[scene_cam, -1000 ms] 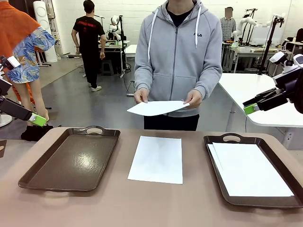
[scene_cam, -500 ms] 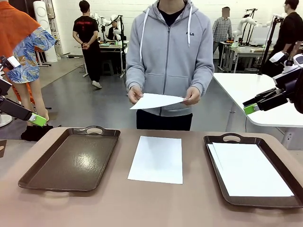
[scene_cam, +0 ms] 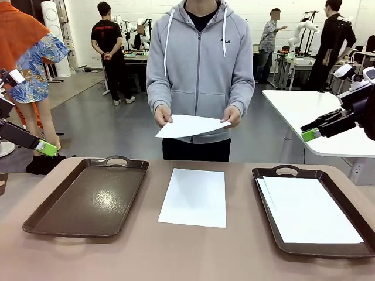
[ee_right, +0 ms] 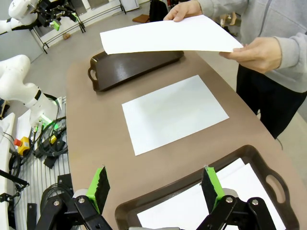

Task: Sort the A4 documents.
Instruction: Receive the A4 Paper.

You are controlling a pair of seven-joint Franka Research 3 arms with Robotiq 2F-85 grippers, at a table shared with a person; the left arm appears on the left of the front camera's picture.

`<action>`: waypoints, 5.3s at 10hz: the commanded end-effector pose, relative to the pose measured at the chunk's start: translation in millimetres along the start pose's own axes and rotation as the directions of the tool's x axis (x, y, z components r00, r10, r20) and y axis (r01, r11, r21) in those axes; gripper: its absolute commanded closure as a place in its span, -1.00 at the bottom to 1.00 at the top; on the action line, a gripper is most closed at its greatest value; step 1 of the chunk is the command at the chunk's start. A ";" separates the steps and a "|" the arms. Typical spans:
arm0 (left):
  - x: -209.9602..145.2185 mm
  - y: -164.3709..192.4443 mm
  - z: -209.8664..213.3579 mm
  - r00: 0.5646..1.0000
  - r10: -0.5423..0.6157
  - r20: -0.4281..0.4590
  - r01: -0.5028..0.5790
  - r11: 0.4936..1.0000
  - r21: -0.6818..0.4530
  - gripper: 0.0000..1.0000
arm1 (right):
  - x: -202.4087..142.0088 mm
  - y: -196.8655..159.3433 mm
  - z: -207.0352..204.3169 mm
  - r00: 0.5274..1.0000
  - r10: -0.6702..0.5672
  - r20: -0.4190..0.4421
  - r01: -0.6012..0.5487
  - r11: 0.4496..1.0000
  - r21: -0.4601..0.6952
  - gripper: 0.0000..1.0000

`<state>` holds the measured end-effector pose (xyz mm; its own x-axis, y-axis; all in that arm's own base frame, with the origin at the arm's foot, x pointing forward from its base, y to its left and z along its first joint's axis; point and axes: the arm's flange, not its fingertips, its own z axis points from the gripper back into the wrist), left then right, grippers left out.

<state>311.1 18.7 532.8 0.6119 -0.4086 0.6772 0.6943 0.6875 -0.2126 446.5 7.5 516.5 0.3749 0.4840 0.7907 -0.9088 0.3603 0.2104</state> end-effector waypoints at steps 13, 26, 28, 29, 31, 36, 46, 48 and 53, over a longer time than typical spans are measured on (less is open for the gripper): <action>-1.1 2.0 0.2 1.000 -0.009 0.011 0.010 1.000 -0.016 -1.00 | 0.9 -0.7 -0.3 1.000 0.003 -0.002 -0.003 1.000 -0.011 -1.00; -1.1 2.0 0.2 1.000 -0.009 0.011 0.010 1.000 -0.016 -1.00 | 0.9 -0.7 -0.3 1.000 0.003 -0.002 -0.003 1.000 -0.011 -1.00; -1.1 2.0 0.2 1.000 -0.009 0.011 0.010 1.000 -0.016 -1.00 | 0.9 -0.7 -0.3 1.000 0.003 -0.002 -0.003 1.000 -0.011 -1.00; -1.1 2.0 0.2 1.000 -0.009 0.011 0.010 1.000 -0.016 -1.00 | 0.9 -0.7 -0.3 1.000 0.003 -0.002 -0.003 1.000 -0.011 -1.00; -1.1 2.0 0.2 1.000 -0.009 0.011 0.010 1.000 -0.016 -1.00 | 0.9 -0.7 -0.3 1.000 0.003 -0.002 -0.003 1.000 -0.011 -1.00; -1.1 2.0 0.2 1.000 -0.009 0.011 0.010 1.000 -0.016 -1.00 | 0.9 -0.7 -0.3 1.000 0.003 -0.002 -0.003 1.000 -0.011 -1.00; -1.1 2.0 0.2 1.000 -0.009 0.011 0.010 1.000 -0.016 -1.00 | 0.9 -0.7 -0.3 1.000 0.003 -0.002 -0.003 1.000 -0.011 -1.00; -1.1 2.0 0.2 1.000 -0.009 0.011 0.010 1.000 -0.016 -1.00 | 0.9 -0.7 -0.3 1.000 0.003 -0.002 -0.003 1.000 -0.011 -1.00; -1.1 2.0 0.2 1.000 -0.009 0.011 0.010 1.000 -0.016 -1.00 | 0.6 -9.2 -5.1 0.997 -0.069 0.016 0.068 0.997 0.030 -1.00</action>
<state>311.1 18.7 532.8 0.6119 -0.4086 0.6772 0.6943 0.6875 -0.2126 448.7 7.8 511.6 0.3933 0.4763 0.7864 -0.9024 0.3635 0.2311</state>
